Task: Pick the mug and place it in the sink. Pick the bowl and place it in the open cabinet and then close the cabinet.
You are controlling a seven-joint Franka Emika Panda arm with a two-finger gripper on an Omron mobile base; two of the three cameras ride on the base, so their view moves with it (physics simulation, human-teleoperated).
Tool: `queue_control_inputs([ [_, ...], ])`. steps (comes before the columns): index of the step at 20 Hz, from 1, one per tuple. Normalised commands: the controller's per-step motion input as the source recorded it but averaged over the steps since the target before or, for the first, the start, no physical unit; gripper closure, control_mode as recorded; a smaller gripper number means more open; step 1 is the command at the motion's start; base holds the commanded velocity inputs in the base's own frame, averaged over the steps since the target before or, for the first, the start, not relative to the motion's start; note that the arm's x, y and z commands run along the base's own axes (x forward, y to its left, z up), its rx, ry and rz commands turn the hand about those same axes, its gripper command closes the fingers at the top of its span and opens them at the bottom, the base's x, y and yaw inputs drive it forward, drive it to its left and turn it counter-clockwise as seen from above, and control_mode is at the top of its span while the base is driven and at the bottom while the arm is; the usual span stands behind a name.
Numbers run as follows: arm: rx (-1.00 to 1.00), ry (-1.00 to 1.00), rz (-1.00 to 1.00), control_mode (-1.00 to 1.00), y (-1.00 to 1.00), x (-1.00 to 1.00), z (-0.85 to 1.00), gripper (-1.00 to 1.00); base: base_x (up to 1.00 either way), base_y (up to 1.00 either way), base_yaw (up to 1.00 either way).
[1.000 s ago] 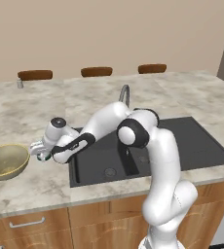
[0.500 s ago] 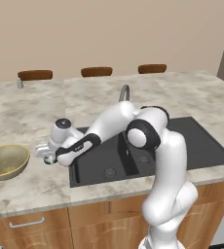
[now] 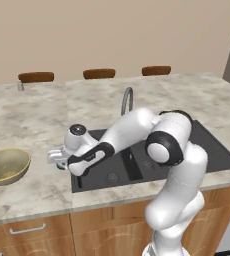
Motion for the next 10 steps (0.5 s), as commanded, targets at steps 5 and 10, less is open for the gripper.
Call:
queue_control_inputs([
  [5, 0.0, 0.0, -0.11, -1.0, -0.4, -0.25, 0.52, 1.0, 0.0, 0.0, 0.0],
  [10, 0.0, 0.01, -0.13, -1.0, -0.65, -0.07, 0.17, 1.0, 0.0, 0.0, 0.0],
])
